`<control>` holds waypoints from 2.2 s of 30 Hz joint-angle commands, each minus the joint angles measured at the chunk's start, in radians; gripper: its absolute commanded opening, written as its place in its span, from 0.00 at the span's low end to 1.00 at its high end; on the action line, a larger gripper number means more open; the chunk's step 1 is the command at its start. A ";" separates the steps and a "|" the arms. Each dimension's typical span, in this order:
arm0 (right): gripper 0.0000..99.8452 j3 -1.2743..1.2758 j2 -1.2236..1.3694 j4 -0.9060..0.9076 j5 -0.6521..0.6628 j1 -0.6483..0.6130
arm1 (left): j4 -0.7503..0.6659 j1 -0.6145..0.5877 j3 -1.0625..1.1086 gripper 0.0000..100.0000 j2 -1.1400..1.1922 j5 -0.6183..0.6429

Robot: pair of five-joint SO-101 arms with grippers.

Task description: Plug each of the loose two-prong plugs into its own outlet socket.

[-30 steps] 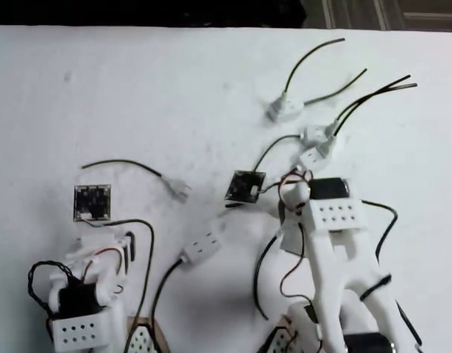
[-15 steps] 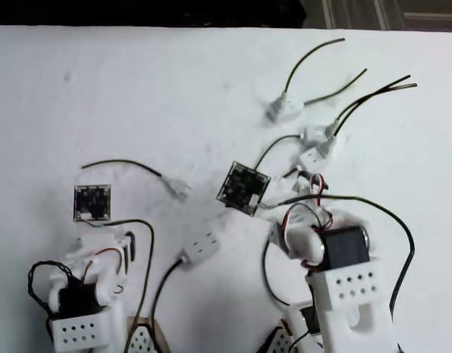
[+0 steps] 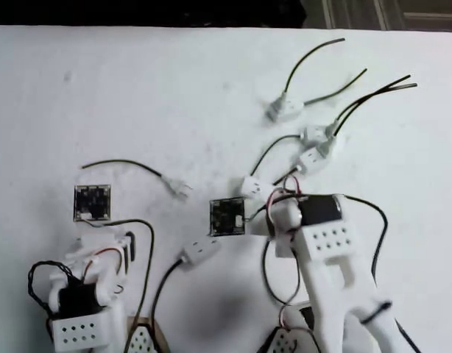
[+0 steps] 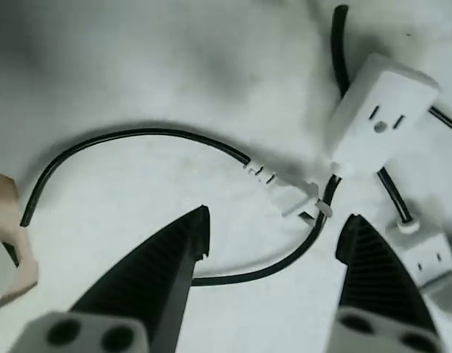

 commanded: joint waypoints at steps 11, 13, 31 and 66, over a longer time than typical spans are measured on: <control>0.28 -0.146 0.481 -0.188 0.092 0.097 | 0.005 -0.005 -0.003 0.18 -0.004 0.011; 0.27 -0.164 0.529 -0.188 0.092 0.111 | 0.005 -0.005 -0.003 0.18 -0.004 0.011; 0.02 -0.167 0.645 -0.219 0.040 0.113 | 0.005 -0.005 -0.003 0.18 -0.004 0.011; 0.02 -0.212 0.387 -0.259 -1.076 -0.053 | 0.005 -0.005 -0.003 0.18 -0.004 0.011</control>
